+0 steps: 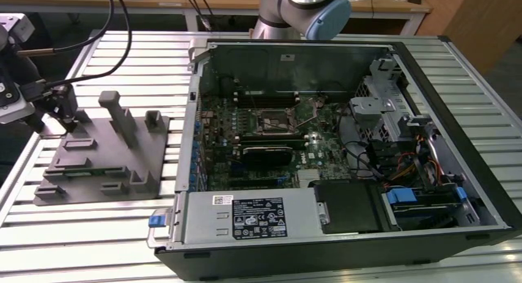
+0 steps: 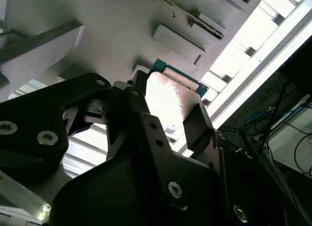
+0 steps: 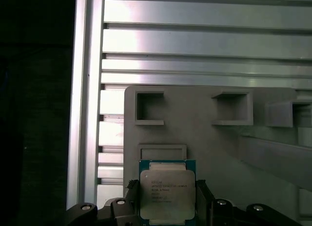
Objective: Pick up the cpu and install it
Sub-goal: 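Pick up the cpu and move it towards the insertion slot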
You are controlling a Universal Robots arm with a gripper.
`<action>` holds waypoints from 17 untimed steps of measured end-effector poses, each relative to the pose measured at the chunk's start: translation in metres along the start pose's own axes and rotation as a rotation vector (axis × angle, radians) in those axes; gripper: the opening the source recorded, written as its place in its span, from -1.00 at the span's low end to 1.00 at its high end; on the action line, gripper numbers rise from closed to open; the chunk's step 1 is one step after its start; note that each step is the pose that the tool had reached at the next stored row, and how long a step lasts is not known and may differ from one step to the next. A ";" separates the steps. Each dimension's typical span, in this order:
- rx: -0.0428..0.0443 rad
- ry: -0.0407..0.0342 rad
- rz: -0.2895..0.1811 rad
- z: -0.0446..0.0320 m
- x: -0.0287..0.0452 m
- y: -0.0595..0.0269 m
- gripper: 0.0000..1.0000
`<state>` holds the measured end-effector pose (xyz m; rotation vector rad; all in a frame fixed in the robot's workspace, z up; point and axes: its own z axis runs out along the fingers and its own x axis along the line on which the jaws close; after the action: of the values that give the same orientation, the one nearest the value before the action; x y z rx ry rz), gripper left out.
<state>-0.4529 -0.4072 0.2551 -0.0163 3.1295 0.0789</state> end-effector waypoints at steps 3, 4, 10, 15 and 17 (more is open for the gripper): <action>0.0000 0.0000 0.000 -0.0007 0.0000 0.0001 0.08; 0.0000 0.0000 0.000 -0.0010 0.0000 0.0001 0.08; 0.0000 0.0000 0.000 -0.0027 -0.0001 0.0003 0.08; 0.0000 0.0000 0.000 -0.0042 -0.0001 0.0005 0.08; 0.0000 0.0000 0.000 -0.0048 -0.0001 0.0006 0.08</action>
<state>-0.4529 -0.4068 0.2599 -0.0163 3.1295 0.0789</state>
